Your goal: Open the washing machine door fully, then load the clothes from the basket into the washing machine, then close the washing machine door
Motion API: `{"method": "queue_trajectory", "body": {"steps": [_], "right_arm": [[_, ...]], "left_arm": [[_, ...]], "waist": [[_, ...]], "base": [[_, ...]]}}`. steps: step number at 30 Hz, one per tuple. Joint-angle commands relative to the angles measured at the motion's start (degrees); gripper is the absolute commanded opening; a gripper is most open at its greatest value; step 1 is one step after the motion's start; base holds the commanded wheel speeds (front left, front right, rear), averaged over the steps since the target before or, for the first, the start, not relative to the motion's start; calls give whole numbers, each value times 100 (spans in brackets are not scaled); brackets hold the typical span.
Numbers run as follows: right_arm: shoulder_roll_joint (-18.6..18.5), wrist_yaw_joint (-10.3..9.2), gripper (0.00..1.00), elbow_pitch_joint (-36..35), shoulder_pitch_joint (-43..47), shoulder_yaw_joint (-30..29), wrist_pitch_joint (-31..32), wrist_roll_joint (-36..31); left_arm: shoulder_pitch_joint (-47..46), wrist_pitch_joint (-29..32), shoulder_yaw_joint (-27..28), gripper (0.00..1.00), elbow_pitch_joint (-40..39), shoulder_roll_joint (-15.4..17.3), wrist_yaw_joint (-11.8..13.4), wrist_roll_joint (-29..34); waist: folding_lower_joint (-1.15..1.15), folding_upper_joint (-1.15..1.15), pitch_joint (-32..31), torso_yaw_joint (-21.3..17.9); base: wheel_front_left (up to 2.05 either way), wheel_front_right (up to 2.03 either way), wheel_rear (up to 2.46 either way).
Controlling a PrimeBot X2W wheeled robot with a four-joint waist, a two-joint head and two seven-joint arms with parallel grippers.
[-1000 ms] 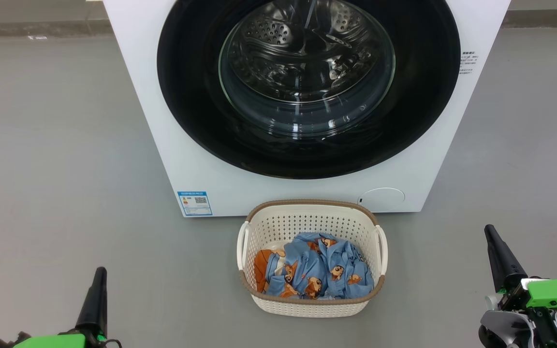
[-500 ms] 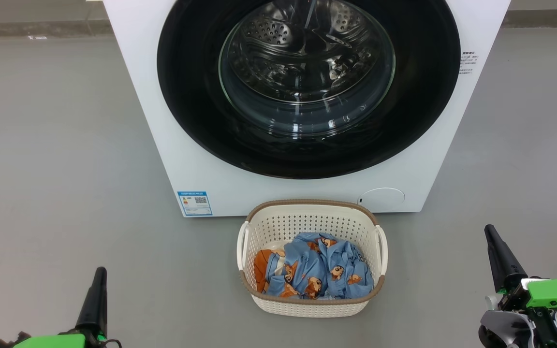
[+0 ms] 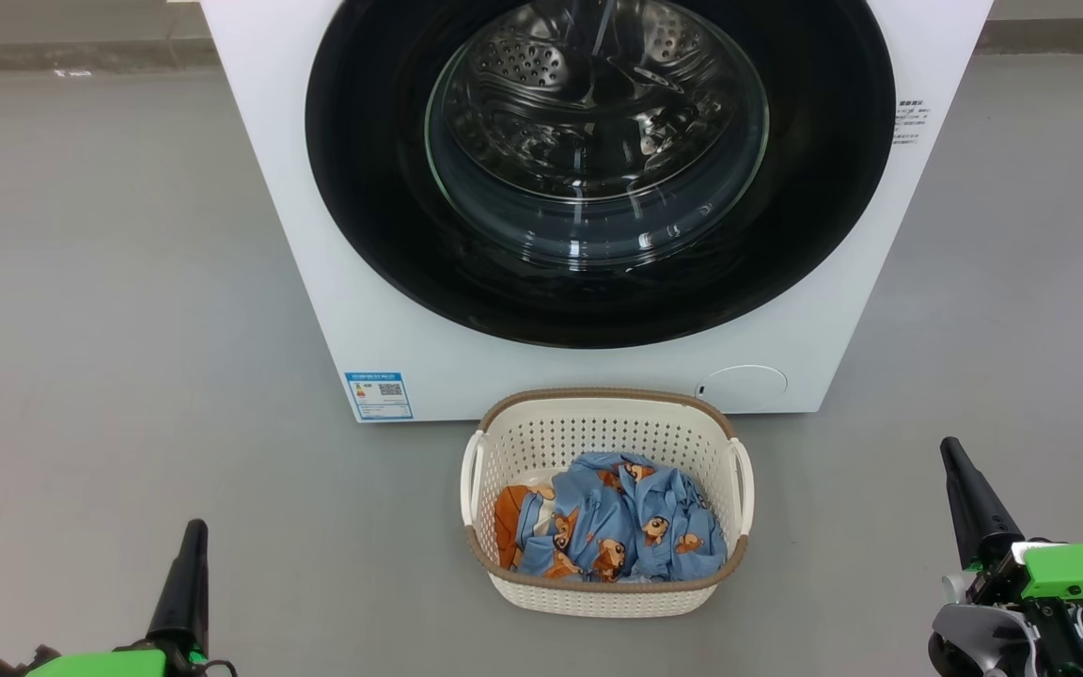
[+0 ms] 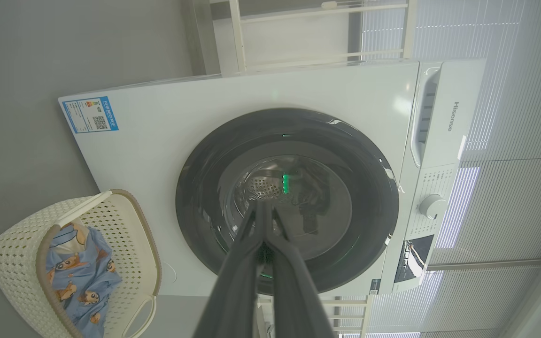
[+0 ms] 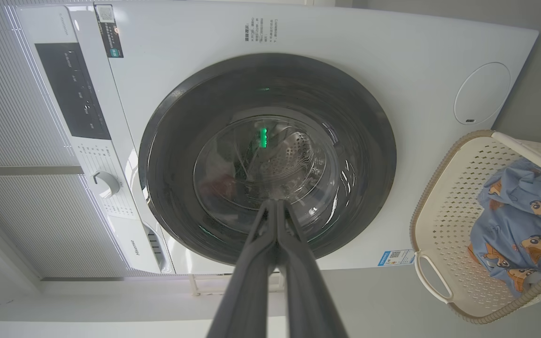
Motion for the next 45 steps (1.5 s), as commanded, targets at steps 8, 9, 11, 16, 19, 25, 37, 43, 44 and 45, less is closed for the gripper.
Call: {"method": "queue_trajectory", "body": {"steps": [8,9,11,16,19,25,37,43,44,45], "right_arm": [[-34,26,0,-139,-142,121,55,-59],[-34,26,0,-139,-142,120,56,-59],[-34,26,0,-139,-142,119,56,-60],[-32,26,0,-139,-143,118,58,-61],[-32,26,0,-139,-143,117,59,-62],[-30,26,0,-139,-143,114,60,-64],[-28,26,0,-139,-143,111,63,-67],[-26,26,0,-139,-143,109,65,-69],[-26,26,0,-139,-143,109,65,-69],[-26,26,0,-139,-143,108,65,-69]], "left_arm": [[-214,5,190,0,-110,49,-40,-31],[-214,5,190,0,-110,49,-40,-31],[-214,5,190,0,-110,49,-40,-31],[-214,5,190,0,-110,49,-40,-31],[-214,5,190,0,-110,49,-40,-31],[-214,6,191,0,-110,49,-40,-30],[-214,6,191,0,-110,49,-40,-30],[-214,6,191,0,-110,49,-40,-30],[-214,6,191,0,-110,49,-40,-30],[-214,6,191,0,-110,49,-40,-30]], "waist": [[0,0,0,0],[0,0,0,0],[0,0,0,0],[0,0,0,0],[0,0,0,0],[0,0,0,0],[0,0,0,0],[0,0,0,0],[0,0,0,0],[0,0,0,0]], "base": [[0,0,0],[0,0,0],[0,0,0],[0,0,0],[0,0,0],[0,0,0],[0,0,0],[0,0,0],[0,0,0],[0,0,0]]}}
